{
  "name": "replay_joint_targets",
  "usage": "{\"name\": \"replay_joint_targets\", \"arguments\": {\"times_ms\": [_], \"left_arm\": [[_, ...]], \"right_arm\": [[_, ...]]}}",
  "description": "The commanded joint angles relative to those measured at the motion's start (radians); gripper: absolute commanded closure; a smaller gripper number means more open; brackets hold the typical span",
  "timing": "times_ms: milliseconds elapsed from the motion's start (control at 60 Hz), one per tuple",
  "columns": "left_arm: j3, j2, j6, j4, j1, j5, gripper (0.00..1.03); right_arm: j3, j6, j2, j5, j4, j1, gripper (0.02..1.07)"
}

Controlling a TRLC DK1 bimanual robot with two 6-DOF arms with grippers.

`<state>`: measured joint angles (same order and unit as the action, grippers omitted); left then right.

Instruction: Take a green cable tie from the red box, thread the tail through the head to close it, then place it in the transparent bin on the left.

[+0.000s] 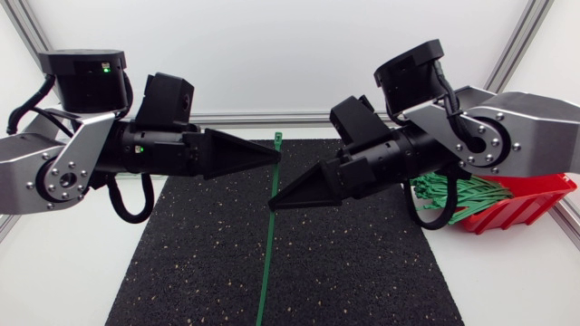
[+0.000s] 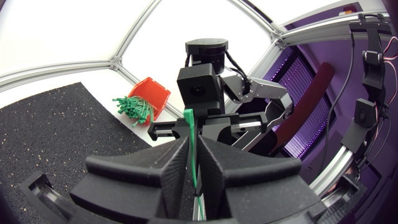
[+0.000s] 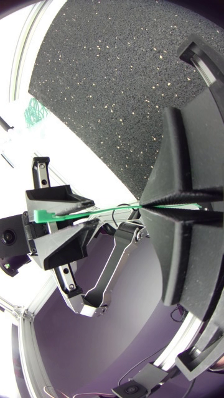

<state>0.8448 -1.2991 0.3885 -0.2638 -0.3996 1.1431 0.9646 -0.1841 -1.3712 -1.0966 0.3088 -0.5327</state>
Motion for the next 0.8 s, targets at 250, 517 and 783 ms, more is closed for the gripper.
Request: {"name": "replay_joint_targets", "arguments": {"times_ms": [250,517,783], "left_arm": [[-0.023,0.001,-0.016,-0.012,0.015,0.000,0.91],[-0.023,0.001,-0.016,-0.012,0.015,-0.002,0.99],[-0.023,0.004,-0.016,-0.009,0.007,0.001,0.98]], "right_arm": [[-0.035,-0.025,0.014,0.000,-0.020,0.005,1.01],[-0.037,-0.029,0.015,0.000,-0.027,0.004,1.01],[-0.037,-0.031,0.015,0.000,-0.028,0.000,1.01]]}}
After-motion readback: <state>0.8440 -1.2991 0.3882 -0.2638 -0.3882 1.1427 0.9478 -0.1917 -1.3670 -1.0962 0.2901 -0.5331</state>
